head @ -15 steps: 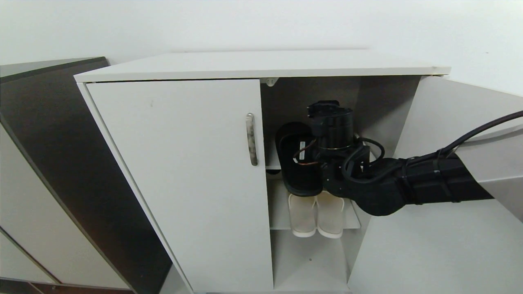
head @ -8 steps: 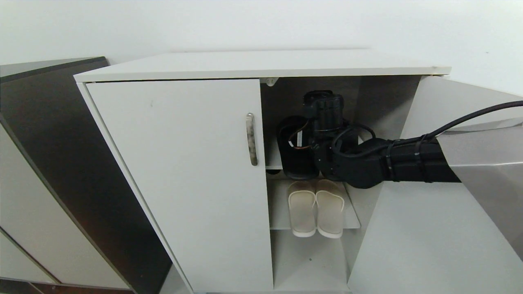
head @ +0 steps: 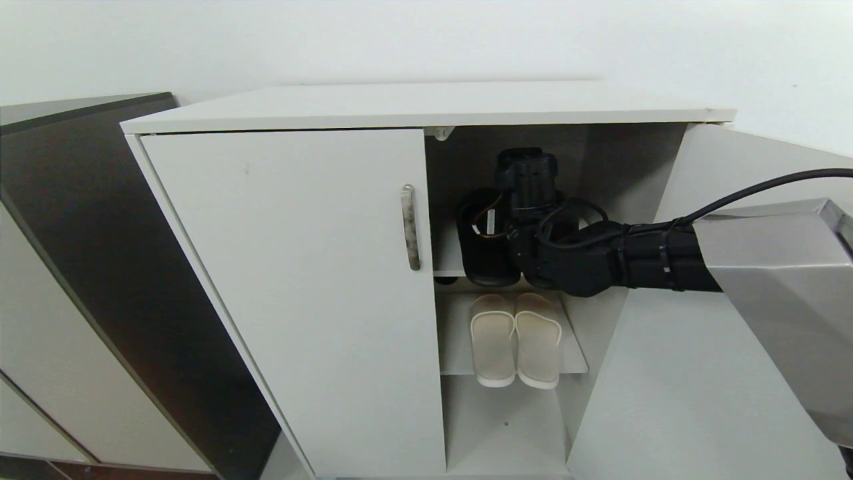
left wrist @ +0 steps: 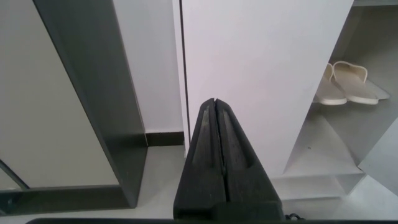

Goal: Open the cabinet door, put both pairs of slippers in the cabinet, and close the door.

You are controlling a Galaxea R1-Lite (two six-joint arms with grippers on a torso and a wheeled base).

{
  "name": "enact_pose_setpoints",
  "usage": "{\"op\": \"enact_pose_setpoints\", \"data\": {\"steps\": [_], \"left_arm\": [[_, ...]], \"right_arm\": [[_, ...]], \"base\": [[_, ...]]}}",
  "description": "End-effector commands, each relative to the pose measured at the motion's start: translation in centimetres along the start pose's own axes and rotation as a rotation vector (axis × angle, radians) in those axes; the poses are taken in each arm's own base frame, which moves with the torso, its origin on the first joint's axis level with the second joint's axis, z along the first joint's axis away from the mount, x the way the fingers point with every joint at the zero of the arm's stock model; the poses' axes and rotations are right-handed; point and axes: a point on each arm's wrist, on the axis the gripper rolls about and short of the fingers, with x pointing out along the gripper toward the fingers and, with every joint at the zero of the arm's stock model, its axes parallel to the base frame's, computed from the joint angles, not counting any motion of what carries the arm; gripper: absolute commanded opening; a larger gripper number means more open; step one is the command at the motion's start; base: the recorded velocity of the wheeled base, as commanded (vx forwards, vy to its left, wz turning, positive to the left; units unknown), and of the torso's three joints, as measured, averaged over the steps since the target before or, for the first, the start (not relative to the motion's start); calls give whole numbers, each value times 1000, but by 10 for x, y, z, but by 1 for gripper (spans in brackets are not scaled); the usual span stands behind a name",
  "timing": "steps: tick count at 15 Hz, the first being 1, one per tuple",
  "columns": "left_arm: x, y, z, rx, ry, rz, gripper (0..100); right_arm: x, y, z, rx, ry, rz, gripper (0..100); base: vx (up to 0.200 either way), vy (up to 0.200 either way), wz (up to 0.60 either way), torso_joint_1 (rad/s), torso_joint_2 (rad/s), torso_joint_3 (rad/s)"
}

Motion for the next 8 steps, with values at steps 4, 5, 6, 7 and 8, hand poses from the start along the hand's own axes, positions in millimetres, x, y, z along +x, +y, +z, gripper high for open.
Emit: {"op": "enact_pose_setpoints", "data": {"steps": [4,5,6,7,8], "left_arm": [[0,0,0,0,1,3,0],[0,0,0,0,1,5,0],[0,0,0,-2,1,5,0],[0,0,0,0,1,6,0],[0,0,0,0,1,5,0]], "right_arm": [[3,3,-6,6,9,1,0],[3,3,-8,6,11,0,0],[4,4,-10,3,15,0,0],[4,4,-10,1,15,0,0],[4,4,-10,2,16,0,0]], "base": [[0,0,0,0,0,0],[0,0,0,0,0,0],[0,0,0,0,0,0],[0,0,0,0,0,0],[0,0,0,0,0,0]]}}
